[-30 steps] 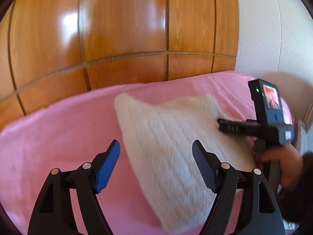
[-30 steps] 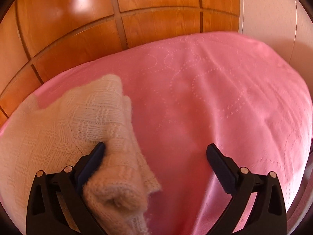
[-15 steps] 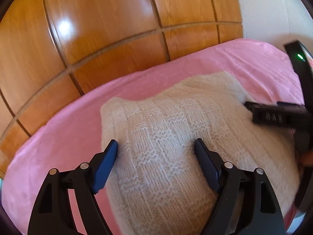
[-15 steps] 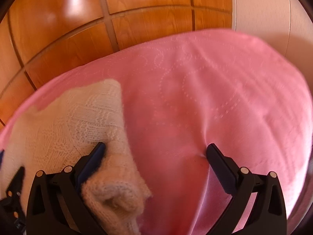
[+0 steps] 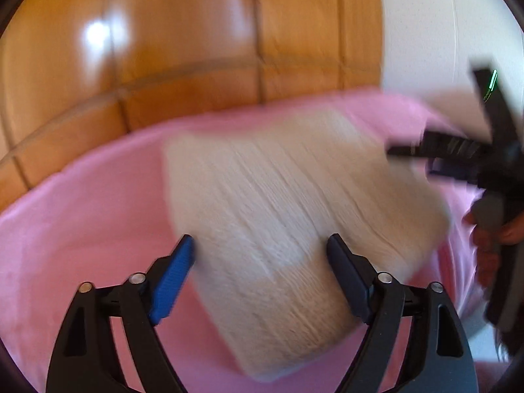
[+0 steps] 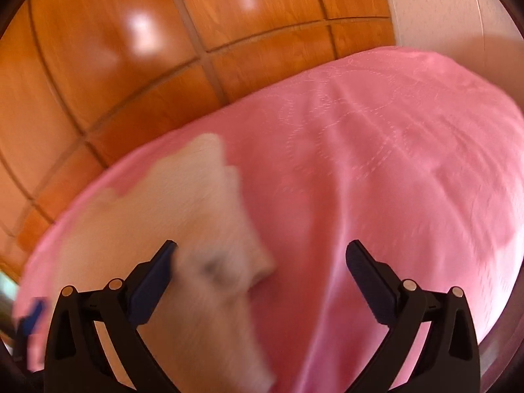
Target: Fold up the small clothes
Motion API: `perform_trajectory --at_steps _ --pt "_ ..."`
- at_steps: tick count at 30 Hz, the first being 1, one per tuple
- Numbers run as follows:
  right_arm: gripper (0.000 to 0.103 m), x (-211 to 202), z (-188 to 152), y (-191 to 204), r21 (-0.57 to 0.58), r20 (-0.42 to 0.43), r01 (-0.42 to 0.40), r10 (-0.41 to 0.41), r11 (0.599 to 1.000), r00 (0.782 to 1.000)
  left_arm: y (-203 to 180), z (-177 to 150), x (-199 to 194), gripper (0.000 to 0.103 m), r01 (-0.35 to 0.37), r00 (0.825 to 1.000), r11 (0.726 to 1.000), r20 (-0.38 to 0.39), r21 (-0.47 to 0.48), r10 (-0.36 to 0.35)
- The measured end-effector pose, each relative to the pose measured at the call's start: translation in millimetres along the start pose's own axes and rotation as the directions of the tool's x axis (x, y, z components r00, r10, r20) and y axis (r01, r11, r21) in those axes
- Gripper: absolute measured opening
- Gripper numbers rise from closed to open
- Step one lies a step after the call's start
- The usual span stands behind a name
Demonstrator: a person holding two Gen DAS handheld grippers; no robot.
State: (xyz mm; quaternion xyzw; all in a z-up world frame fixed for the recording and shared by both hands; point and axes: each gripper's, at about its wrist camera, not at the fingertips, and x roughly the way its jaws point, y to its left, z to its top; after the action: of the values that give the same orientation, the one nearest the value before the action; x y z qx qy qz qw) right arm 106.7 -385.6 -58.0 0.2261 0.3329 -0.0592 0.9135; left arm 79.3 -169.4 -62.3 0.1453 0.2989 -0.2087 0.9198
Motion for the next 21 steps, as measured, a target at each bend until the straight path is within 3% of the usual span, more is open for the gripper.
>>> perform_trajectory --at_steps 1,3,5,7,9,13,14,17,21 --pt "0.101 -1.9 -3.9 4.3 -0.024 -0.013 -0.015 0.015 1.0 1.0 -8.6 -1.3 0.6 0.085 -0.04 0.999 0.998 0.012 0.052 0.04" --pt "0.101 3.9 -13.0 11.2 -0.093 -0.069 0.044 -0.05 0.995 0.996 -22.2 -3.6 -1.3 0.085 -0.08 0.996 0.989 0.039 0.125 0.075" --pt "0.101 6.9 -18.1 8.3 -0.099 -0.073 0.075 -0.082 0.992 0.994 -15.4 -0.1 -5.4 0.085 -0.037 0.999 0.996 0.017 0.081 0.036" --pt "0.101 9.0 -19.6 -0.6 -0.033 -0.092 0.035 -0.038 0.999 0.995 1.9 6.0 -14.6 0.085 0.047 0.999 0.999 0.016 0.001 -0.047" --pt "0.101 8.2 -20.2 -3.7 -0.003 -0.104 0.017 -0.018 1.0 0.994 25.2 7.5 -29.0 0.087 0.132 0.99 0.984 0.058 -0.121 -0.126" --pt "0.1 2.8 -19.3 -5.3 0.016 -0.11 -0.038 0.04 0.999 0.993 60.4 9.9 -34.3 0.089 0.166 0.985 0.938 0.095 -0.303 -0.144" --pt "0.1 3.3 -18.8 -7.2 0.044 -0.12 -0.075 0.079 0.996 0.99 71.8 8.5 -32.5 0.09 0.176 0.984 0.915 0.097 -0.364 -0.151" --pt "0.099 10.5 -15.5 -15.2 0.116 -0.142 -0.112 0.128 0.987 0.982 86.2 4.2 -16.7 0.091 0.19 0.98 0.868 0.041 -0.459 -0.193" --pt "0.091 13.2 -12.4 -11.8 0.097 -0.142 -0.132 0.145 0.986 0.979 91.4 -5.8 0.0 0.091 0.273 0.952 0.791 0.033 -0.548 -0.306"
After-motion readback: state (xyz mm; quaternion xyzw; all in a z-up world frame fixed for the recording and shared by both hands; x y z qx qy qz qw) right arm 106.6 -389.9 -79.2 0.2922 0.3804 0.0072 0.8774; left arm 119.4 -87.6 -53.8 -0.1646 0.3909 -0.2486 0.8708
